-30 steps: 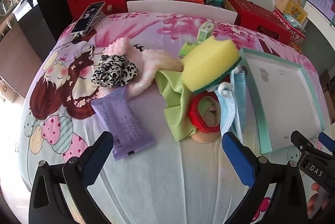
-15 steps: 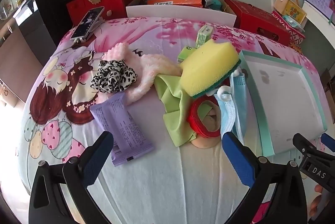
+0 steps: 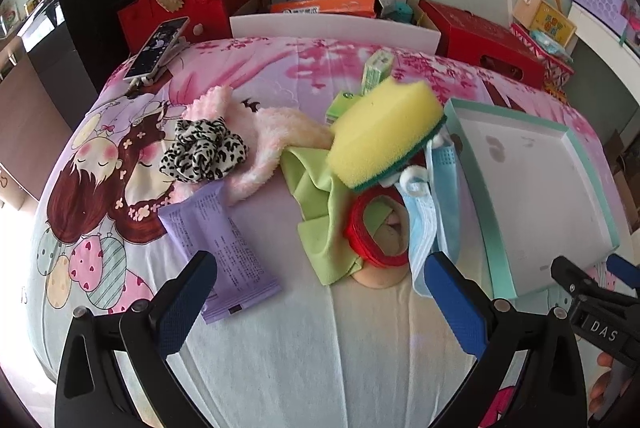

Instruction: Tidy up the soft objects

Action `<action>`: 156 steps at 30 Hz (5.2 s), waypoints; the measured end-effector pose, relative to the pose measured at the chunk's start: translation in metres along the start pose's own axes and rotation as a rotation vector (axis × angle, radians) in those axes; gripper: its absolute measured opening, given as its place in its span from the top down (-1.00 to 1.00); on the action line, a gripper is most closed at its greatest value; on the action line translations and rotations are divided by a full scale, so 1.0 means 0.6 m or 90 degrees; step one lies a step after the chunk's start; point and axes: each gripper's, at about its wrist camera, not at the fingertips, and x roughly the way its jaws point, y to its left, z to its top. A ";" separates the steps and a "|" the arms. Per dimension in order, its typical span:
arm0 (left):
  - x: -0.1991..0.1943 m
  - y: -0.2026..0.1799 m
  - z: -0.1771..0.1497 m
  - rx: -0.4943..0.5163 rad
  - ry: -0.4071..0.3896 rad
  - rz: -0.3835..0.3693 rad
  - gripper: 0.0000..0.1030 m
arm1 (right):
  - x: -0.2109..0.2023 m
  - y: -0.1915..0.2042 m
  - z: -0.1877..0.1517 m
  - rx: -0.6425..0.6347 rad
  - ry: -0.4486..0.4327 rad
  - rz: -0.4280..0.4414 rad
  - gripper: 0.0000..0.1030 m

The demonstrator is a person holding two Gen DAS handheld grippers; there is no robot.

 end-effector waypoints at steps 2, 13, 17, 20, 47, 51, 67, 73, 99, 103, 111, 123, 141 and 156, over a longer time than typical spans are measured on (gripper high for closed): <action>-0.002 0.003 0.000 -0.004 -0.008 0.003 -1.00 | 0.000 0.000 0.000 0.000 0.000 0.000 -1.00; -0.001 0.002 0.003 0.004 -0.008 -0.005 -1.00 | 0.001 0.001 0.001 -0.001 0.001 -0.001 -1.00; -0.003 0.003 0.004 0.007 -0.011 0.006 -1.00 | 0.001 0.001 0.001 -0.001 0.001 -0.002 -1.00; -0.004 0.006 0.004 0.005 -0.011 0.005 -1.00 | 0.002 0.001 0.002 -0.003 0.002 -0.003 -1.00; 0.002 0.017 0.004 -0.009 0.008 0.026 -1.00 | 0.004 0.003 0.001 -0.005 0.004 -0.005 -1.00; 0.003 0.018 0.004 -0.012 0.011 0.025 -1.00 | 0.003 0.003 0.002 -0.006 0.004 -0.005 -1.00; 0.003 0.100 0.015 -0.092 0.002 0.080 -1.00 | -0.026 0.038 0.018 -0.005 -0.071 0.101 -1.00; 0.026 0.159 0.008 -0.168 0.035 0.081 -1.00 | -0.022 0.105 0.023 -0.047 -0.068 0.192 -1.00; 0.112 0.134 -0.007 -0.157 0.127 0.035 0.07 | 0.022 0.163 0.027 -0.068 -0.016 0.274 0.67; 0.106 0.136 -0.003 -0.164 0.118 0.024 0.10 | -0.002 0.151 0.035 -0.059 -0.050 0.272 0.69; 0.046 0.146 0.004 -0.166 0.052 0.023 0.11 | -0.060 0.121 0.053 -0.033 -0.143 0.268 0.71; 0.028 0.139 0.018 -0.161 0.017 0.042 0.11 | -0.109 0.079 0.063 0.013 -0.229 0.277 0.71; 0.040 0.128 0.013 -0.137 0.029 0.068 0.11 | -0.141 0.075 0.065 -0.003 -0.273 0.306 0.71; 0.068 0.138 0.001 -0.153 0.084 0.077 -0.06 | -0.075 0.136 0.045 -0.093 -0.144 0.307 0.71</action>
